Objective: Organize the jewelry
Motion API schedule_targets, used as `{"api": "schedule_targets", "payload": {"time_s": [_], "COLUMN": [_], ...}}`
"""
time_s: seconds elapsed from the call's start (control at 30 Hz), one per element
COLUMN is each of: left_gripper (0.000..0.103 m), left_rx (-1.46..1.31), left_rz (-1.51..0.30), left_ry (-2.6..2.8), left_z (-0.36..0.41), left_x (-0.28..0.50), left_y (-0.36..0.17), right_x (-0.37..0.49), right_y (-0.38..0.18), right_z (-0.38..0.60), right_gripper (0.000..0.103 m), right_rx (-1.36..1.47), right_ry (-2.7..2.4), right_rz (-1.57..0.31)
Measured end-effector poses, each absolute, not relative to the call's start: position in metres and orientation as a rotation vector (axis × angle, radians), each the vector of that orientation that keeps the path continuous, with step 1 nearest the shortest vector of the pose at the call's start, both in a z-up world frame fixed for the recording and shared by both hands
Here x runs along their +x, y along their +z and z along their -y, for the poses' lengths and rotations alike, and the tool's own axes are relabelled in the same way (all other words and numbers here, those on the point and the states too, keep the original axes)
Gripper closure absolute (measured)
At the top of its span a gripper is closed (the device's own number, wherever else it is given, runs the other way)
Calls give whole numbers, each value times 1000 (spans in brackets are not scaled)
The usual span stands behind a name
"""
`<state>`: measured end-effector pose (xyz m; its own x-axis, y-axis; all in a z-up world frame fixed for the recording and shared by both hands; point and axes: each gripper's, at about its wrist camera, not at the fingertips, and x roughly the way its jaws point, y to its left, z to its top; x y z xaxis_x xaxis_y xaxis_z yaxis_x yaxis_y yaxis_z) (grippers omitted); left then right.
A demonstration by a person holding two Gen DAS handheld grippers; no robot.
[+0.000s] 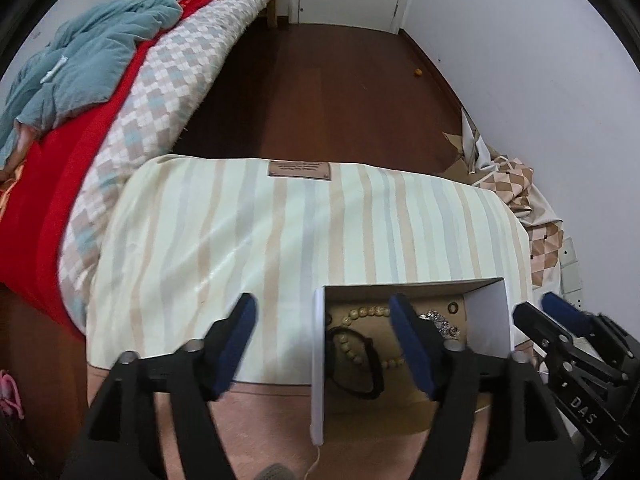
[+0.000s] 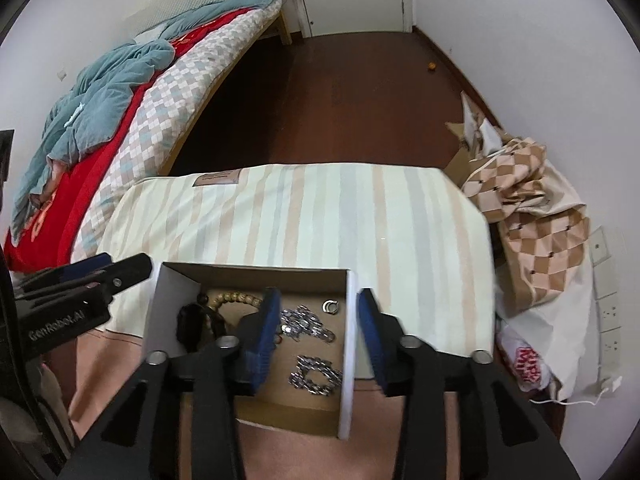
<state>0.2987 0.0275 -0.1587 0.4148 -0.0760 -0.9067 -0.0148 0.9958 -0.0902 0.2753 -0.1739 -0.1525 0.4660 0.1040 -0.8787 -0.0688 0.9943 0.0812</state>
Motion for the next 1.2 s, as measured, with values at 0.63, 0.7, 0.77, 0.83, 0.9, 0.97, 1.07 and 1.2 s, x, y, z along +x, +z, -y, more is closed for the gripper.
{"api": "schedule_targets", "payload": {"time_s": [0.63,0.7,0.77,0.83,0.9,0.97,1.07,1.2], "left_gripper": [0,0,0,0,0,0,0,0], "left_rx": [15,9,8,3,0,-2,-4,-11], "left_rz": [-1107,-1104,-1101,-1094,-1087,-1075,-1059,-1032], "left_ry": [65,63,63,59,55,51,41,36], "left_z": [-28,-27,-26,-25,-24,-23,-22,-21], "left_x": [235,233,230,227,223,217,207,190], "left_y": [-166,-163,-160,-155,-150,-142,-129,-109], "right_x": [222,220,216,214,209,204,193,174], "right_y": [-154,-151,-145,-141,-133,-125,-110,-88], "right_z": [175,176,178,180,181,181,183,181], "right_gripper": [1,1,1,1,1,1,1,1], "right_rx": [-55,-57,-58,-58,-56,-54,-48,-43], "right_ry": [-18,-21,-27,-31,-37,-44,-47,-49], "right_rz": [-1113,-1109,-1103,-1098,-1088,-1076,-1052,-1014]}}
